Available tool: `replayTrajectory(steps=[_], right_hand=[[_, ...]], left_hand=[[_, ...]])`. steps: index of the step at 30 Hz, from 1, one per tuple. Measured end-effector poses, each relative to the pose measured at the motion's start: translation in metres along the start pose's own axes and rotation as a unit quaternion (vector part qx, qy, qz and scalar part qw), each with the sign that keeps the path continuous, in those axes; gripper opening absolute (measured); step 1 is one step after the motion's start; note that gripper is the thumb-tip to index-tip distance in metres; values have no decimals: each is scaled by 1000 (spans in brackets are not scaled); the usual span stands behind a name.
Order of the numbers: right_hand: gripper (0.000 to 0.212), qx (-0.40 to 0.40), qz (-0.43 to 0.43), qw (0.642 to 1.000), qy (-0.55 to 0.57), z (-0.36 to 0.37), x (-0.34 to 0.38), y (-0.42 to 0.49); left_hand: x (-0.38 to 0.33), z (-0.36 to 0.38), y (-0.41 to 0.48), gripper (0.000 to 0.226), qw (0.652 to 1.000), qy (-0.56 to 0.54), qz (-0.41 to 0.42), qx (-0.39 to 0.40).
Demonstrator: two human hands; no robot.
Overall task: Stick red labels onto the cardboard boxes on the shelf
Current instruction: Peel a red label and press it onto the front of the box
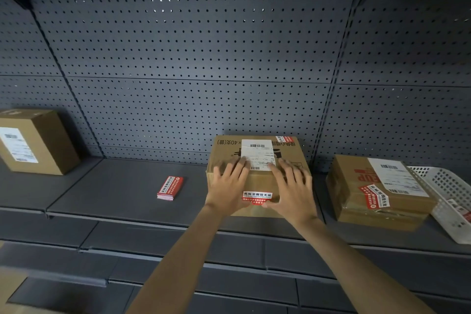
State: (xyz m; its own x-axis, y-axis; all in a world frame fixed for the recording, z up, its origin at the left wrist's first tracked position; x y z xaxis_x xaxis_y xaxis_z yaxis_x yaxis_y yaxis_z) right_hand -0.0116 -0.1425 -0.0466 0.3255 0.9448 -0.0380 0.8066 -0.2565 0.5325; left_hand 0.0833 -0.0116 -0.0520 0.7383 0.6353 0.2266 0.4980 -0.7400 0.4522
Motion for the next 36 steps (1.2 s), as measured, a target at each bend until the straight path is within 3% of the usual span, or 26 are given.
replayTrajectory(steps=[6, 18, 27, 36], right_hand=[[106, -24, 24, 999, -21, 1, 9, 2], [123, 29, -12, 999, -19, 4, -1, 1], [116, -8, 7, 1000, -27, 5, 7, 0], [128, 42, -26, 998, -31, 9, -5, 1]], left_hand=[[-6, 2, 1, 112, 999, 16, -48, -15], [1, -1, 3, 126, 996, 79, 26, 40], [-6, 3, 1, 121, 998, 60, -15, 22], [-3, 0, 3, 127, 996, 81, 11, 33]])
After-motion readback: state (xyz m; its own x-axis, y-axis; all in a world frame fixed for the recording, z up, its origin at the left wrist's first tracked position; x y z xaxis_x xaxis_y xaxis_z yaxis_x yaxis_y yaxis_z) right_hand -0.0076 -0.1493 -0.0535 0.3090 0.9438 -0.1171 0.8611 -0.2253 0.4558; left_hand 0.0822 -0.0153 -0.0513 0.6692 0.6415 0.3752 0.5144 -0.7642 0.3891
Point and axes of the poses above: each hand's wrist, its own y-axis towards the middle knuckle, its own z-axis out of the palm, x = y × z, the point moved 8 cm from there along y, towards the middle knuckle, and after that the axes turned 8 degrees about -x, right-handed, at the moved point
